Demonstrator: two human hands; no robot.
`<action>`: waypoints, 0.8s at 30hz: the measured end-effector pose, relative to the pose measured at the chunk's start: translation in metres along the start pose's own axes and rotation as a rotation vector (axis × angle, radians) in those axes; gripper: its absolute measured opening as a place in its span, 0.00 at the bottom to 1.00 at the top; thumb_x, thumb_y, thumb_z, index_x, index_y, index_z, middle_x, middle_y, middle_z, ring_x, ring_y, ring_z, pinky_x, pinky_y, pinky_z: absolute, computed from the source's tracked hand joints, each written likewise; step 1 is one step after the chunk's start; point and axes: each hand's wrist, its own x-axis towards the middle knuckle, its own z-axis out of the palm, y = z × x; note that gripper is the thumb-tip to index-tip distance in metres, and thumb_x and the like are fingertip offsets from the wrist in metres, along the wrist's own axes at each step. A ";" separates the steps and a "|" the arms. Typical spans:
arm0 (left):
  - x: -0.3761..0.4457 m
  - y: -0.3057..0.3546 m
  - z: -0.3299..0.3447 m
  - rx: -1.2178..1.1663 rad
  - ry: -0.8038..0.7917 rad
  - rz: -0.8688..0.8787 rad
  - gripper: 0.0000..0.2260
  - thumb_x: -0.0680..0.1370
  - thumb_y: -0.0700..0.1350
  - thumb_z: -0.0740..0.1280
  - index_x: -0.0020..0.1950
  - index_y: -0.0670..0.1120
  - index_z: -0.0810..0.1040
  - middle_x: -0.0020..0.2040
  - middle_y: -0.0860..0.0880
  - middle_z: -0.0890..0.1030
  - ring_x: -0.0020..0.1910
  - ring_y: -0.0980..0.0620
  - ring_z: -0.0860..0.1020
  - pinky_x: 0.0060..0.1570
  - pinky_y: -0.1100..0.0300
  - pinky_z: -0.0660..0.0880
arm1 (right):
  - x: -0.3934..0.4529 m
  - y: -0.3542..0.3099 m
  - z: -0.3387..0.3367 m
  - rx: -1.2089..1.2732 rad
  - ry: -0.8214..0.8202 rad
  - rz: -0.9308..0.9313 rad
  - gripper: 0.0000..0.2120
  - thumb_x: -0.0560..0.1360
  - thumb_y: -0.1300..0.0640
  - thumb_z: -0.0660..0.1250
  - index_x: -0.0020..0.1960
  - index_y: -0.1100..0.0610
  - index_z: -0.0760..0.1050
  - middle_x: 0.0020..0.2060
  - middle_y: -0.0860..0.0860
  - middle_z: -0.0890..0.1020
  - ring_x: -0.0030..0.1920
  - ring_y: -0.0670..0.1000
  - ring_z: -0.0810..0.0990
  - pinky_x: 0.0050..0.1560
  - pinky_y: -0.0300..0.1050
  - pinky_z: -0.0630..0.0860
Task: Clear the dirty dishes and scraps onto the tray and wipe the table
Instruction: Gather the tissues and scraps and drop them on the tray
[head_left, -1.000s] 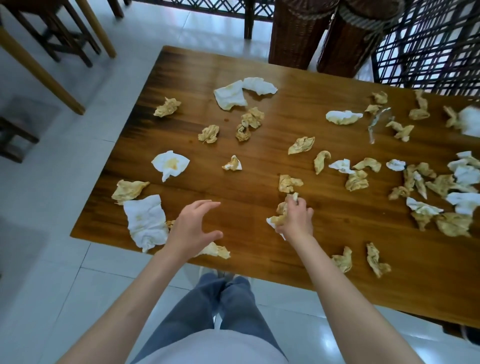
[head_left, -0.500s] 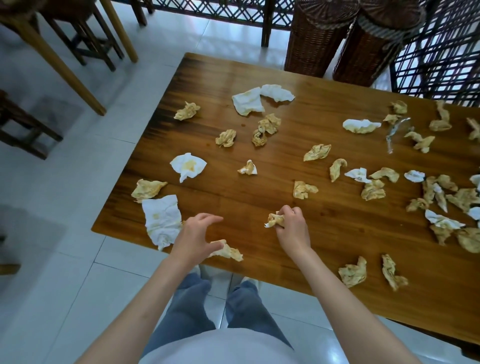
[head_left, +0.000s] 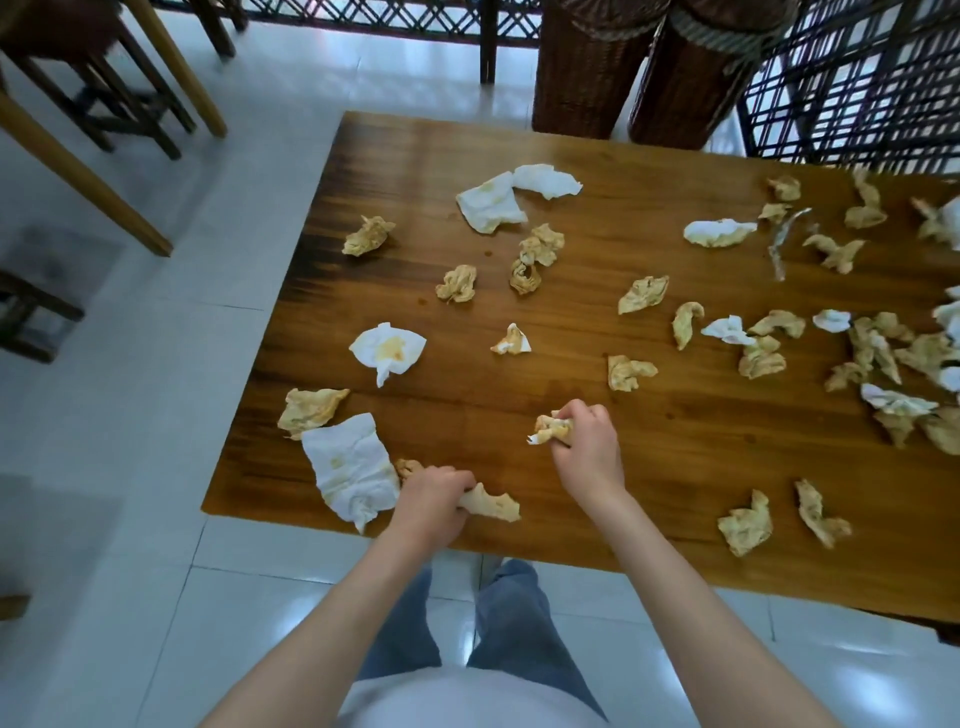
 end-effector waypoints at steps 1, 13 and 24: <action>-0.002 -0.002 -0.003 0.023 0.043 0.009 0.07 0.76 0.46 0.66 0.53 0.52 0.78 0.48 0.53 0.80 0.47 0.52 0.76 0.51 0.58 0.74 | -0.001 -0.001 0.001 0.011 0.004 0.006 0.10 0.72 0.62 0.69 0.51 0.54 0.74 0.46 0.48 0.71 0.42 0.46 0.71 0.39 0.37 0.70; -0.029 -0.061 -0.020 -0.008 0.058 -0.483 0.47 0.62 0.70 0.69 0.73 0.65 0.48 0.75 0.48 0.46 0.73 0.40 0.49 0.64 0.35 0.59 | 0.001 -0.022 -0.006 0.017 0.035 0.001 0.12 0.71 0.63 0.70 0.52 0.52 0.74 0.47 0.48 0.70 0.43 0.45 0.71 0.38 0.33 0.66; -0.008 -0.038 -0.001 -0.054 0.232 -0.427 0.23 0.72 0.49 0.71 0.66 0.57 0.70 0.67 0.47 0.67 0.64 0.45 0.65 0.59 0.52 0.72 | 0.001 -0.021 -0.015 -0.011 -0.005 -0.042 0.12 0.72 0.61 0.70 0.52 0.50 0.73 0.48 0.47 0.71 0.44 0.44 0.71 0.39 0.33 0.68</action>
